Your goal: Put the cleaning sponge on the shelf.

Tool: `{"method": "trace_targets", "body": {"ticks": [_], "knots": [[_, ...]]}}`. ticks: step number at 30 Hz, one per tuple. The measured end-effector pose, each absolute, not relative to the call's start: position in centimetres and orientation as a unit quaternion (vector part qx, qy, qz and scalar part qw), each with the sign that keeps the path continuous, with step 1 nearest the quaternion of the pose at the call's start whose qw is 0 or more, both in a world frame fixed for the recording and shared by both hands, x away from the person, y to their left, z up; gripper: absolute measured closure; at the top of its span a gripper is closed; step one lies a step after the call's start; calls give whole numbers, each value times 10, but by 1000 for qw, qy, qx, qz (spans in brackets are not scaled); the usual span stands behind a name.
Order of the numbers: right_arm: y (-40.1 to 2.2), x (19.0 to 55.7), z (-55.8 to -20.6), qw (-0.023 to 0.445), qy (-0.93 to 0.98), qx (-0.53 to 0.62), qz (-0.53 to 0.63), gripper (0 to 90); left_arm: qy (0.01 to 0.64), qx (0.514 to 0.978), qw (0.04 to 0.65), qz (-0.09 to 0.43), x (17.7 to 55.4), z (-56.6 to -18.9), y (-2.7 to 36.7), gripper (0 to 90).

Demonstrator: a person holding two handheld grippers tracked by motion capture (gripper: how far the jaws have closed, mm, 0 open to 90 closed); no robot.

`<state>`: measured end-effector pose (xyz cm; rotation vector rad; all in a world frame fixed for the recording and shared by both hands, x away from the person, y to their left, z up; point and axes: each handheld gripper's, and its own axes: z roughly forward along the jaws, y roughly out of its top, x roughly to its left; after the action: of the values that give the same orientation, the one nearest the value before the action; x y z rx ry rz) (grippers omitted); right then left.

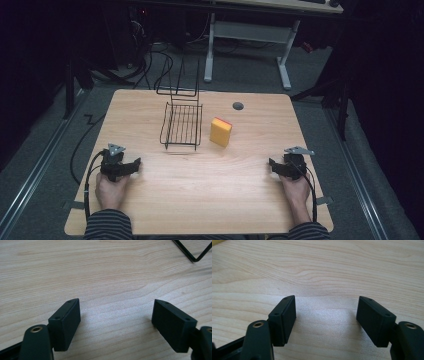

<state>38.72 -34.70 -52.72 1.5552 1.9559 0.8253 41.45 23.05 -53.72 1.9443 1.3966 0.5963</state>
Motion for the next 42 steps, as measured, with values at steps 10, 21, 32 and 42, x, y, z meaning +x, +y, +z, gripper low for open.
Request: {"method": "trace_targets", "body": {"ticks": [10, 21, 32, 42], "knots": [[-341, 374, -506, 236, 723, 544, 354, 351, 534, 744, 331, 228, 414, -537, 230, 235], [-319, 368, -481, 229, 736, 496, 400, 353, 534, 744, 331, 228, 414, -537, 231, 235], [-300, 377, -468, 226, 746, 468, 416, 358, 534, 744, 331, 228, 415, -537, 231, 235], [-288, 395, -453, 230, 743, 457, 432, 346, 534, 744, 331, 228, 414, -537, 231, 235]]}}
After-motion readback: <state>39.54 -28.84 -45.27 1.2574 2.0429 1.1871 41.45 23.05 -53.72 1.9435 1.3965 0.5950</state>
